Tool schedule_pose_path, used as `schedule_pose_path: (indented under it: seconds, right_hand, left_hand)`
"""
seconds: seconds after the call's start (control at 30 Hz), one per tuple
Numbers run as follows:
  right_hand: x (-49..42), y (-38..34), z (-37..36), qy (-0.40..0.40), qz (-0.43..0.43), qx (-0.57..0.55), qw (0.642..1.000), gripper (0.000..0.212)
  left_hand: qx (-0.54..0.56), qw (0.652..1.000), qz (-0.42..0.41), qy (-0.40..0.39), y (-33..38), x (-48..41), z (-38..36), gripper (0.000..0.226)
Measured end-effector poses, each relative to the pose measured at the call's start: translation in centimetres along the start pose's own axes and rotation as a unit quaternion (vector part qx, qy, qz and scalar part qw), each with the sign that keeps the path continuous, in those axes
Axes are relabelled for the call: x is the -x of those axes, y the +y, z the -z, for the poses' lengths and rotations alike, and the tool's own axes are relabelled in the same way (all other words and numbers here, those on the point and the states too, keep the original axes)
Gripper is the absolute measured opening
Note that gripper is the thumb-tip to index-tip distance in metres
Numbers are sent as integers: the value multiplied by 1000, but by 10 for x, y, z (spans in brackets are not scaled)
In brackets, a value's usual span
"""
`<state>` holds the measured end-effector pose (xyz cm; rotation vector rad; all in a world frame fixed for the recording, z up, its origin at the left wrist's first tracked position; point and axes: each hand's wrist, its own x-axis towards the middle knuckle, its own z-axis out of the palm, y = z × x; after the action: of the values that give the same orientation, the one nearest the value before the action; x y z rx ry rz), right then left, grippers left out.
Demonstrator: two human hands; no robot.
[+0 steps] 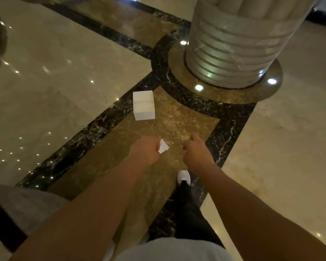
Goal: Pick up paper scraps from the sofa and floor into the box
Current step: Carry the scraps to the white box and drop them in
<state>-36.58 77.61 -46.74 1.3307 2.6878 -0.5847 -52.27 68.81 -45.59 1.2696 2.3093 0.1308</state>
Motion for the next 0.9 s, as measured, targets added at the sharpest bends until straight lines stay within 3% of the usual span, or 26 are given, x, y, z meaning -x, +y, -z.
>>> schedule_pose_path:
  seconds: [0.17, 0.27, 0.43, 0.6, 0.9]
  right_hand:
    - [-145, 18, 30, -22, 49, 11, 998, 28]
    - [-244, 25, 77, -29, 114, 64, 991, 27]
    - [-389, 4, 141, -11, 156, 100, 983, 32]
    - [-501, -27, 103, -64, 216, 116, 967, 33]
    - [-680, -56, 66, -166, 269, 110, 942, 32]
  left_hand:
    - [-20, 998, 62, -24, 9, -128, 33, 21]
    - [22, 994, 105, -27, 18, -200, 63, 24]
    - [123, 984, 123, 45, 21, -291, 99, 16]
    - [200, 959, 191, 55, -17, -391, 107, 34]
    - [279, 907, 315, -8, -85, -559, 117, 25]
